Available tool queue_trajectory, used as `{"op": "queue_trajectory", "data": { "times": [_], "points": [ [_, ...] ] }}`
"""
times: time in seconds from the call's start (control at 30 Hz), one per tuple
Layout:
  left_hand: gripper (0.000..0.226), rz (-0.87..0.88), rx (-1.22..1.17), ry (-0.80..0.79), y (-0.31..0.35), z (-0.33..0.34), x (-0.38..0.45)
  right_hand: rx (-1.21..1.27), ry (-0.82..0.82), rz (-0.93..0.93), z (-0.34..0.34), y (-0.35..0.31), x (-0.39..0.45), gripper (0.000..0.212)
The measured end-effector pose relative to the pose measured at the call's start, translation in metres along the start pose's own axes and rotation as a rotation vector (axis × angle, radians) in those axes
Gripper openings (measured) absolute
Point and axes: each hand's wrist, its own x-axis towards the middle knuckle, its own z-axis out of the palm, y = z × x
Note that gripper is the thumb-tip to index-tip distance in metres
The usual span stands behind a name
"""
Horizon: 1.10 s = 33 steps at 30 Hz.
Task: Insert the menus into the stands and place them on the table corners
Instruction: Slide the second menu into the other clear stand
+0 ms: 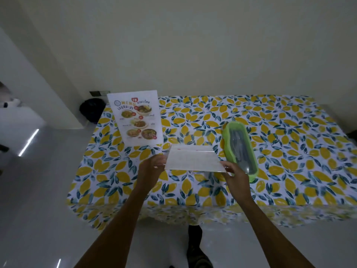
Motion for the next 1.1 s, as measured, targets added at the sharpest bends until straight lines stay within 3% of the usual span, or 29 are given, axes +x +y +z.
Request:
{"op": "queue_trajectory", "data": {
  "times": [0.13, 0.27, 0.4, 0.6, 0.7, 0.97, 1.1],
  "points": [
    [0.022, -0.027, -0.095, 0.004, 0.02, 0.002, 0.012, -0.029, 0.031, -0.033, -0.013, -0.013, 0.017, 0.025],
    [0.009, 0.065, 0.07, 0.02, 0.036, 0.0, 0.04, -0.091, 0.051, -0.059, -0.019, -0.029, 0.048, 0.025],
    [0.021, 0.15, 0.275, 0.061, 0.048, -0.008, 0.073, -0.141, 0.055, -0.114, -0.014, -0.044, 0.092, 0.028],
    [0.009, 0.073, 0.227, 0.104, 0.063, -0.009, 0.125, -0.274, 0.075, -0.161, 0.0, -0.039, 0.16, 0.023],
    [0.019, 0.13, 0.254, 0.129, 0.071, -0.005, 0.147, -0.289, 0.026, -0.178, 0.007, -0.033, 0.185, 0.019],
    [0.032, -0.053, 0.35, 0.166, 0.057, 0.011, 0.193, -0.312, -0.048, -0.086, 0.028, -0.011, 0.223, 0.008],
    [0.023, -0.125, 0.409, 0.105, 0.048, 0.025, 0.194, -0.372, -0.098, -0.084, 0.033, 0.002, 0.233, 0.007]
  ]
}}
